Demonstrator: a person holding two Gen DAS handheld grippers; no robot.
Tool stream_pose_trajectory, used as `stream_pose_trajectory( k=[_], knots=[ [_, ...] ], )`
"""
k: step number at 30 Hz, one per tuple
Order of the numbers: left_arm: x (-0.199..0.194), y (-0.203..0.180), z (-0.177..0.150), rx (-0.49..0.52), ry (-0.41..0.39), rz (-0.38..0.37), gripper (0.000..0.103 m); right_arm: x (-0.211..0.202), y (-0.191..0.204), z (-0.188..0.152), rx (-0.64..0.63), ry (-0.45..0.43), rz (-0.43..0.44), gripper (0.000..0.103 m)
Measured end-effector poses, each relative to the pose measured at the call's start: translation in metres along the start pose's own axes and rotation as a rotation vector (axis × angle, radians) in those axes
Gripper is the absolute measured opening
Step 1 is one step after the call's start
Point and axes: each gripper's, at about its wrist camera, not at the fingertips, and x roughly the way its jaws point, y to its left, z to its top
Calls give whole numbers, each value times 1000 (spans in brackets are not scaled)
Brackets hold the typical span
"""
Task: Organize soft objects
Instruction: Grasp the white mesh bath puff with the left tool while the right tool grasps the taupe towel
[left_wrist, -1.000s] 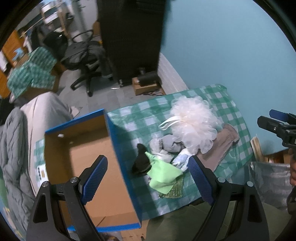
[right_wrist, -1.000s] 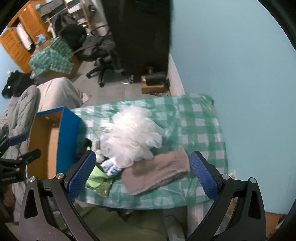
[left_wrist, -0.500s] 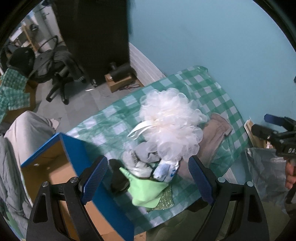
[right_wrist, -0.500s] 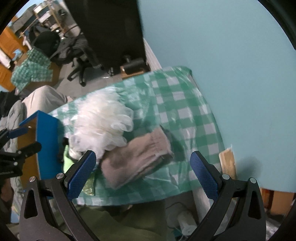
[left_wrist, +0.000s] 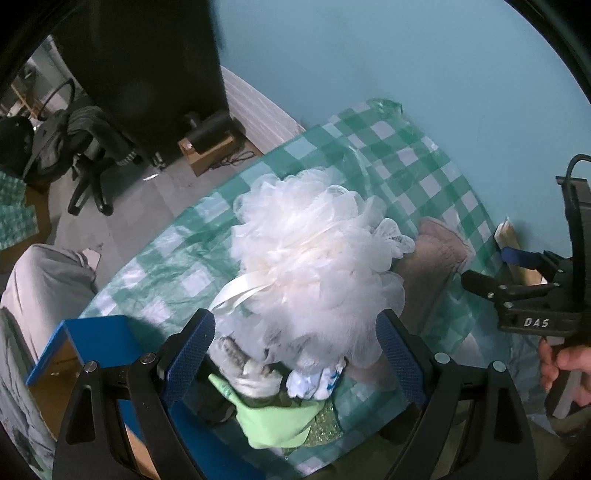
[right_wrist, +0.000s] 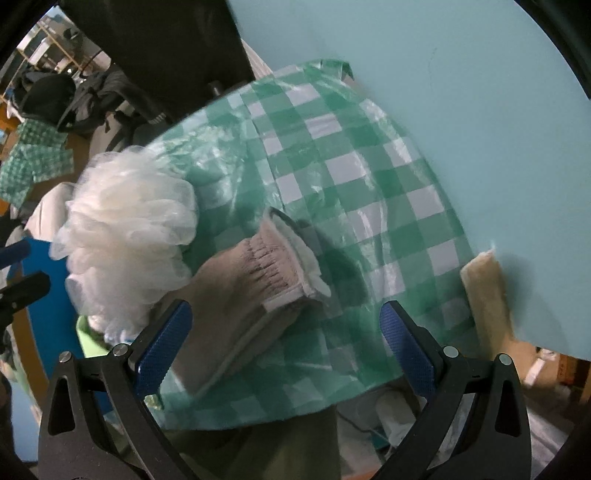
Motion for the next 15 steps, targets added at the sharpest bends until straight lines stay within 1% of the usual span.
stream_pose_trajectory(
  k=[5, 8, 11, 15],
  knots=[
    [17, -6, 10, -16, 38, -15, 90, 25, -3, 1, 22, 49, 8, 101],
    [23, -8, 15, -36, 45, -31, 90, 34, -6, 1, 48, 69, 16, 101],
    [31, -9, 20, -50, 56, -22, 90, 38, -8, 3, 66, 79, 27, 101],
    [44, -12, 28, -40, 80, 16, 90, 46, -12, 7, 76, 90, 32, 101]
  ],
)
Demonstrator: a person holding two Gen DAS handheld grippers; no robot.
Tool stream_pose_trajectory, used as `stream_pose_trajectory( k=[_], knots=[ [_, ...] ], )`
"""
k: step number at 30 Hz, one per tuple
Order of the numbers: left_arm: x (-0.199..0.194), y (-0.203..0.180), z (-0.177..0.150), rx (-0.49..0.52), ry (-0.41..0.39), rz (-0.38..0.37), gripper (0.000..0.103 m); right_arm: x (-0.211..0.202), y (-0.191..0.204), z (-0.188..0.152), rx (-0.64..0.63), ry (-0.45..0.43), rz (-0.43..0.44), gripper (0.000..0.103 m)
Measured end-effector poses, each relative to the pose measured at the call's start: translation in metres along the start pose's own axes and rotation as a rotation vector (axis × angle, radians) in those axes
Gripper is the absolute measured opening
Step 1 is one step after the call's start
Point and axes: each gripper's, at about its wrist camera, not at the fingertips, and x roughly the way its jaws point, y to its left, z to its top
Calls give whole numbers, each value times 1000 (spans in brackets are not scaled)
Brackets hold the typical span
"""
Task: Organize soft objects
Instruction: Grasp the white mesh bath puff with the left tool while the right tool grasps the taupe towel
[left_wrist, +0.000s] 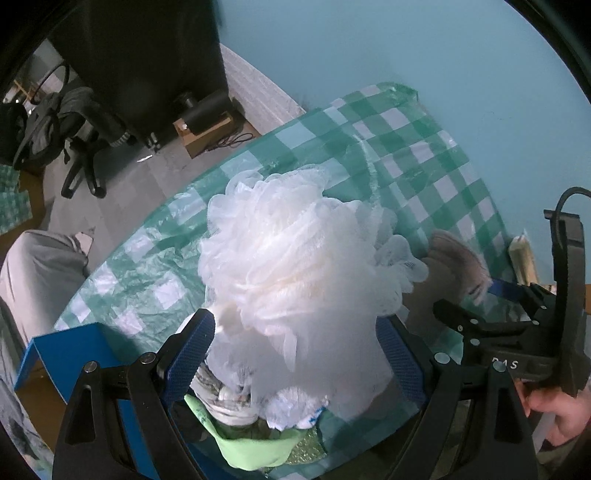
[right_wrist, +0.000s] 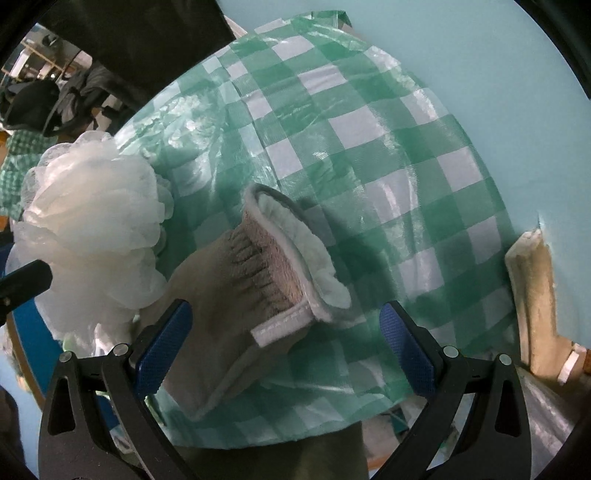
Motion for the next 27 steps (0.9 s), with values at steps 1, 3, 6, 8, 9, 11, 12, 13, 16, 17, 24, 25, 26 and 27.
stream_pose_trajectory(
  k=[1, 3, 6, 8, 9, 11, 12, 13, 16, 17, 24, 25, 26, 27],
  knots=[
    [3, 0, 2, 2, 4, 10, 90, 2, 0, 1, 2, 4, 2, 101],
    [10, -2, 5, 7, 16, 22, 90, 6, -3, 4, 0, 9, 5, 101],
    [22, -3, 10, 6, 43, 20, 92, 10, -4, 6, -6, 17, 6, 101],
    [28, -3, 12, 0, 55, 23, 92, 12, -2, 7, -10, 19, 5, 101],
    [31, -3, 13, -3, 60, 22, 93, 14, -2, 7, -15, 21, 2, 101],
    [38, -4, 15, -4, 75, 28, 94, 16, -3, 8, -25, 24, -3, 101],
    [41, -4, 16, -3, 83, 35, 94, 17, -3, 7, -31, 24, -5, 101],
    [45, -4, 17, -1, 89, 42, 94, 18, -3, 7, -40, 21, -11, 101],
    [55, -6, 18, 3, 103, 52, 94, 19, -3, 7, -69, 13, -25, 98],
    [57, -7, 19, 3, 106, 53, 94, 19, -4, 7, -75, 10, -24, 96],
    [62, -13, 18, 21, 79, 68, 79, 21, 1, 7, -128, 11, -16, 78],
    [60, -13, 18, 22, 74, 64, 74, 20, 3, 6, -132, 11, -11, 72],
    [58, -13, 18, 19, 66, 60, 71, 19, 3, 5, -139, 12, -4, 69],
    [57, -12, 18, 18, 59, 57, 66, 19, 6, 3, -146, 12, 0, 63]
  ],
)
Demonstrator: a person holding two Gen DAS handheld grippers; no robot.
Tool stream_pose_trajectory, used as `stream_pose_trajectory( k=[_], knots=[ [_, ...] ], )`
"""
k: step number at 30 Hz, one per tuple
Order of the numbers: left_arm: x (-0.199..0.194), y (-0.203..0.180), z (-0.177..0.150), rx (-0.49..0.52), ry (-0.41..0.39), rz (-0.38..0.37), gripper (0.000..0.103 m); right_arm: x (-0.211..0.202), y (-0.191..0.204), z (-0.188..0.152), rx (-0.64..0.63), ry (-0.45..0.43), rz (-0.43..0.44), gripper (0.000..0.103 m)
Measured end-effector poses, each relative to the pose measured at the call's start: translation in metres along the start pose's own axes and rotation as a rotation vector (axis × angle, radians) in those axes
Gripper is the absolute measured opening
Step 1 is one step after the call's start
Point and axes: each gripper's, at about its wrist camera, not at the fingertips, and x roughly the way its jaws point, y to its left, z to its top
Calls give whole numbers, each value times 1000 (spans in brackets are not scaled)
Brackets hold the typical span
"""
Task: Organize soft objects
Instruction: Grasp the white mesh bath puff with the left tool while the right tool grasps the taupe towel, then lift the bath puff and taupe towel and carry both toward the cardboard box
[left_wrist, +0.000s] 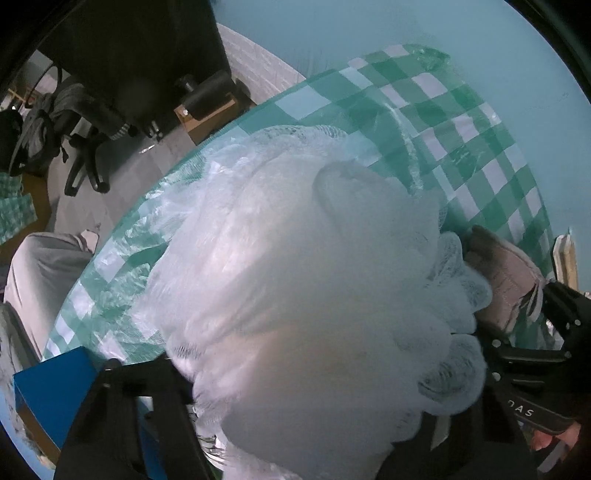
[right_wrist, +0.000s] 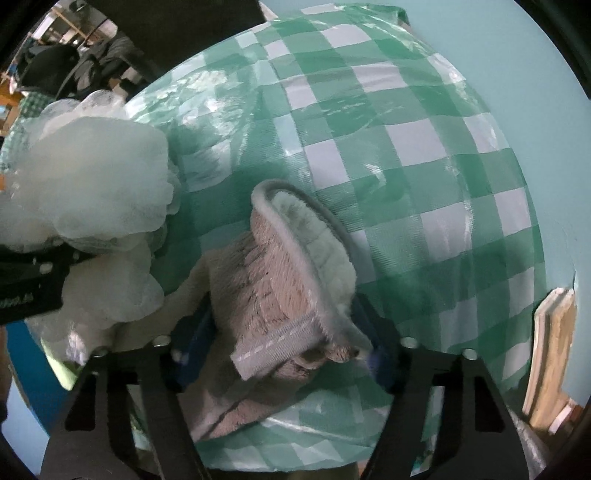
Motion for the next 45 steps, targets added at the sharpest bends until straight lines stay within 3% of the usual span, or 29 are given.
stream_pose_trajectory(
  k=[4, 9, 20, 26, 29, 33, 45],
  knots=[
    [-9, 0, -4, 6, -36, -1, 55, -6, 9, -2, -35, -15, 4, 44],
    [-27, -2, -13, -1, -83, -20, 51, -23, 12, -10, -86, -46, -12, 36],
    [-74, 10, -20, -69, -191, -97, 50, -70, 13, -25, -122, -109, -2, 35],
    [-99, 16, -24, -90, -239, -109, 50, -91, 24, -12, -150, -143, -14, 35],
    [-110, 18, -31, -98, -257, -105, 50, -110, 28, -24, -166, -161, -21, 35],
    [-123, 22, -41, -113, -277, -108, 51, -123, 36, 10, -195, -178, -32, 35],
    [-153, 33, -72, -150, -327, -99, 50, -155, 50, 19, -286, -229, -38, 35]
  ],
)
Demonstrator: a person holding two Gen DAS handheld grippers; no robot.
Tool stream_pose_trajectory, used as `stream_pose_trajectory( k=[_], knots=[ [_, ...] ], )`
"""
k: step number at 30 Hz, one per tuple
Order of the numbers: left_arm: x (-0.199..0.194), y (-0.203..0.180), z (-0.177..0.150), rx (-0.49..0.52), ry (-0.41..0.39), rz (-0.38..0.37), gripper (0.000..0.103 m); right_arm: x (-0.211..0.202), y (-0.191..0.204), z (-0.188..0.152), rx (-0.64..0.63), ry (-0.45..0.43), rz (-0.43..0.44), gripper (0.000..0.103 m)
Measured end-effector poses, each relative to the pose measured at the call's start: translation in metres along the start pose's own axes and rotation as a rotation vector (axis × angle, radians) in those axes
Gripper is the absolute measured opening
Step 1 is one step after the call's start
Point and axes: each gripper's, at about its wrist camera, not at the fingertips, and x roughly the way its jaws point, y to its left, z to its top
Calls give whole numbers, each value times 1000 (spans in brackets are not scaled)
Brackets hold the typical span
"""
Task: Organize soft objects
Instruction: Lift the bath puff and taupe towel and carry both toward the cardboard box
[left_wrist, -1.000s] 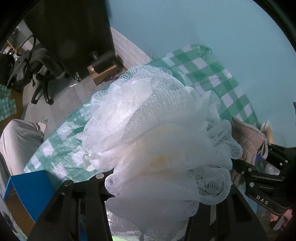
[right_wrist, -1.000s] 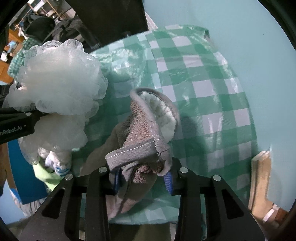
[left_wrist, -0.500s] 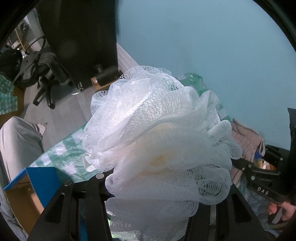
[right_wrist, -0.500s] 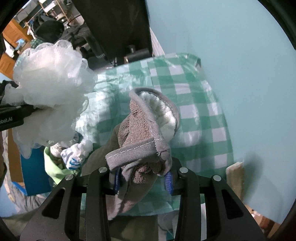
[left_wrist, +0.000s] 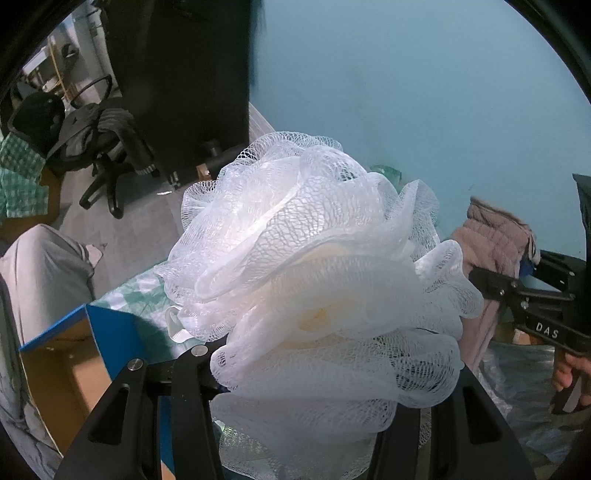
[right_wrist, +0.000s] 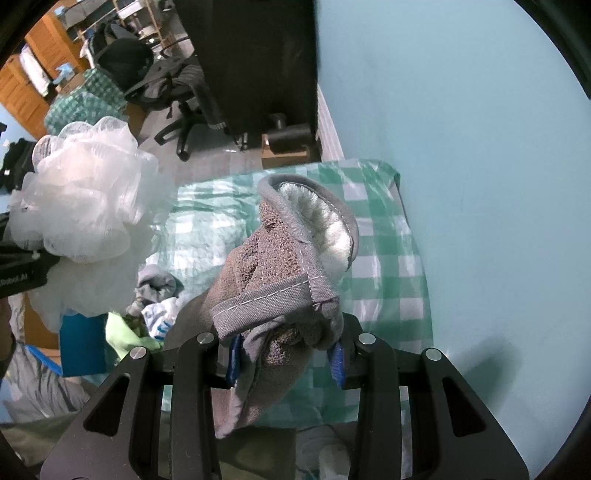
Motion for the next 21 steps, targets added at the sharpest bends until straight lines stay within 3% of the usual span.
stream_pose_trajectory(
  k=[12, 21],
  knots=[
    [-35, 12, -24, -33, -48, 52, 50, -14, 27, 20, -98, -31, 29, 35],
    [-53, 32, -48, -127, -67, 78, 50, -16, 57, 32, -186, -33, 63, 35]
  ],
)
